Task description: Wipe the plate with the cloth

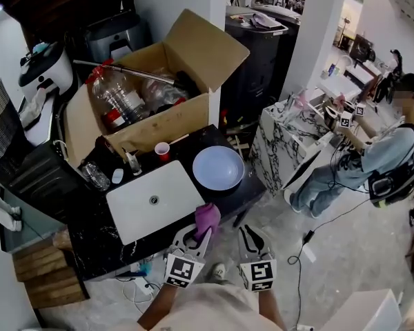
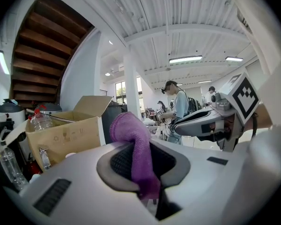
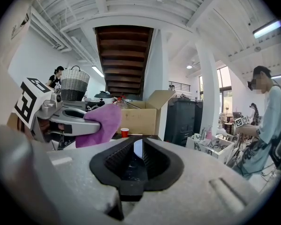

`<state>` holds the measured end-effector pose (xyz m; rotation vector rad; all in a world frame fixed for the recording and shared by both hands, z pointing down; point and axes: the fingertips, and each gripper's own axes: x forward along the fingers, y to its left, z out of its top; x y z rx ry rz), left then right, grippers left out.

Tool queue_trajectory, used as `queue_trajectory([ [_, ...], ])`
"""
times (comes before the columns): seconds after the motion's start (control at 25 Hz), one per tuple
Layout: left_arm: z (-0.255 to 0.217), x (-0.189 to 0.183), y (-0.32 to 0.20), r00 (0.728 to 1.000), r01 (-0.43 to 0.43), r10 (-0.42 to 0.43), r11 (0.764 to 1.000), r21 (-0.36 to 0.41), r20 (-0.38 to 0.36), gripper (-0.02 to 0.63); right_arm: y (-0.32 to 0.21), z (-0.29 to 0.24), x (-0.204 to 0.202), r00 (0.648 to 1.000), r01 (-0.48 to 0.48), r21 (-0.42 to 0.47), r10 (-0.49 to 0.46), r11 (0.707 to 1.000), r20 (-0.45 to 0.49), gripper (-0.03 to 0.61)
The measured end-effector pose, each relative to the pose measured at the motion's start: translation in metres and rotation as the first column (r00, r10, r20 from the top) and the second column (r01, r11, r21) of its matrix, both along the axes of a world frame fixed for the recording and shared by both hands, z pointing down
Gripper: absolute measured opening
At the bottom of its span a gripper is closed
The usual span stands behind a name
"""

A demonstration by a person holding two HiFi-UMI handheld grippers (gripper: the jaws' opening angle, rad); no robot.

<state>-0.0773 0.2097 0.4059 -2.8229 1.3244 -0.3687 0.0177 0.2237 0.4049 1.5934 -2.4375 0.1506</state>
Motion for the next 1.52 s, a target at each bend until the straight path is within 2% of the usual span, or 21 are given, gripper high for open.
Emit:
queue_trajectory([
  [0.52,-0.004,0.053,-0.062,0.999,0.036,-0.036,0.999,-0.007,0.016,0.058,-0.068,0.003,0.060,0.999,0.032,-0.020,-0.032,0.999,0.024,0.060],
  [1.08,0.021,0.047,-0.095,0.997,0.066,-0.063,0.996,-0.065,0.048,0.058,-0.100,0.032,0.062,0.997,0.041,-0.089,-0.036,0.995,0.061,0.060],
  [1.52,0.028,0.048,-0.169,0.999,0.038,-0.036,0.996,-0.075,0.033,0.058,-0.167,0.039,0.065,1.000,0.018,-0.115,-0.015,0.993,0.025,0.060],
])
